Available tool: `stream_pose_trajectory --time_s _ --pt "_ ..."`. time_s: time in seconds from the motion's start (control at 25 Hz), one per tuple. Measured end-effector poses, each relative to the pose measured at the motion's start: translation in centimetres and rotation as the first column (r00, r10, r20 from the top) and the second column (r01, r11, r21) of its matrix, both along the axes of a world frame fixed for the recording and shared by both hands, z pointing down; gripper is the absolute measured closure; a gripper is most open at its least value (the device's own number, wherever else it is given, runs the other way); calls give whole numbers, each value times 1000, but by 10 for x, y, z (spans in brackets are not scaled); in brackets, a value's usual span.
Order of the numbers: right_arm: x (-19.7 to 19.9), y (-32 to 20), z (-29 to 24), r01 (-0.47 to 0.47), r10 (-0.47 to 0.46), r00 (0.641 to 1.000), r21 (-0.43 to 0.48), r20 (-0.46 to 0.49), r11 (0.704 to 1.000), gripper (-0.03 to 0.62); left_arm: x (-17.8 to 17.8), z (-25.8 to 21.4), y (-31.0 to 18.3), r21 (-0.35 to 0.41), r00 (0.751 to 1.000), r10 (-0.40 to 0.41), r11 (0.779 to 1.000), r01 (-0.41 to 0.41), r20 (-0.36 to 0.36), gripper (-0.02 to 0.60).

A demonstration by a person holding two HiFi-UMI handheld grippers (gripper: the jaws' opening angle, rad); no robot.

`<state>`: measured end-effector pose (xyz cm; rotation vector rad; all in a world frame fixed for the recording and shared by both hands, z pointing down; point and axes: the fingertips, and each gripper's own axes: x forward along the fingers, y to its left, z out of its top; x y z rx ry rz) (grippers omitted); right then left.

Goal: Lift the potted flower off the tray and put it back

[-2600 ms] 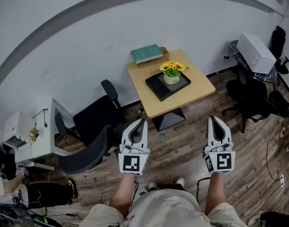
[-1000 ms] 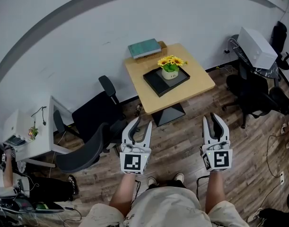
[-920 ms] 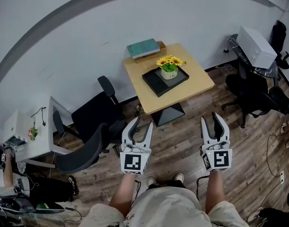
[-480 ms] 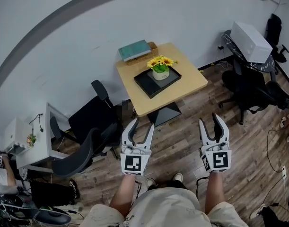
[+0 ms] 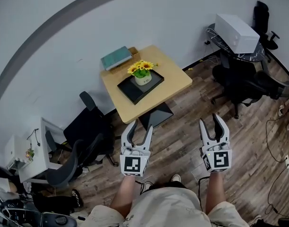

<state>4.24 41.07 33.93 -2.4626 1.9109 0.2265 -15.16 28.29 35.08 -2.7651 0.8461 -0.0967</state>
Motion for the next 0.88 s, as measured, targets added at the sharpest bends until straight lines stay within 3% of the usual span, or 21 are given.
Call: stream_pose_trajectory --time_s 0.36,0.56,0.88 --pt "46 22 3 -8 8 1000 16 20 1000 388 48 0 17 4 1000 18 1000 -18 8 374" --pt "50 15 11 -5 4 999 10 41 1000 388 47 8 11 -26 1000 -2 1000 3 30 374" --pt "50 -23 14 37 -37 999 -10 20 999 388 48 14 -21 -25 1000 -21 999 21 6 374"
